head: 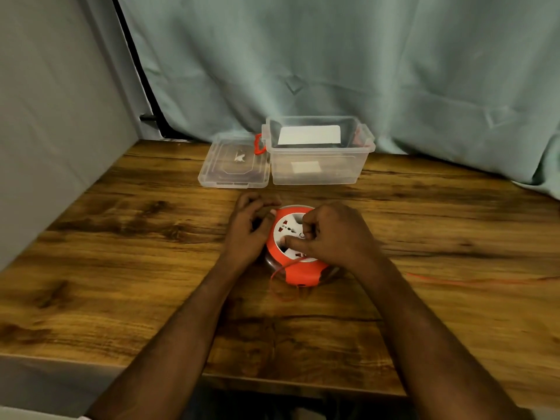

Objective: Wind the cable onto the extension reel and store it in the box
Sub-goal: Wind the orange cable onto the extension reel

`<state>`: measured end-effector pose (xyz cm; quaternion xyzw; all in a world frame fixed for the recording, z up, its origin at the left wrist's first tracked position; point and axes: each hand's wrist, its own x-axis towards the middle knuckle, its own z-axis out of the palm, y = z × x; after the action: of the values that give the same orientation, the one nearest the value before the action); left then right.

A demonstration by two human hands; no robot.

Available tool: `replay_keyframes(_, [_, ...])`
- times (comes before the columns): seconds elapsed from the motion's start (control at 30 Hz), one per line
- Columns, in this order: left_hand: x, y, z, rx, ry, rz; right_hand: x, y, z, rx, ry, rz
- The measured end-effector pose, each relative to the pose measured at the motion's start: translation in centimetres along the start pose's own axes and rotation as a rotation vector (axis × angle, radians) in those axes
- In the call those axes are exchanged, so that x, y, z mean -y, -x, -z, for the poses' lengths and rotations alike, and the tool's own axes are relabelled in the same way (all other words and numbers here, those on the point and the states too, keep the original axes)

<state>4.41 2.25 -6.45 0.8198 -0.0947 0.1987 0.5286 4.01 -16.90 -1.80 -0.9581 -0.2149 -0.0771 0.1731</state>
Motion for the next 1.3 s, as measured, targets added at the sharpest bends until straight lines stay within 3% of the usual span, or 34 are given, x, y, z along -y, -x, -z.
replay_keyframes(0.3, [0.6,-0.2,0.0,0.002,0.020,-0.003,-0.7,0.1,1.0,-0.126,-0.059,0.078])
replay_keyframes(0.63, [0.2,0.0,-0.1,0.032,0.052,-0.031,-2.8,0.2,2.5,0.177,-0.238,0.104])
replay_keyframes(1.13, [0.2,-0.1,-0.2,0.036,0.068,-0.010,-3.7,0.4,2.8,0.227,-0.424,0.052])
replay_keyframes(1.3, [-0.1,0.0,-0.2,0.027,0.071,-0.018,-3.5,0.3,2.6,0.226,-0.385,0.085])
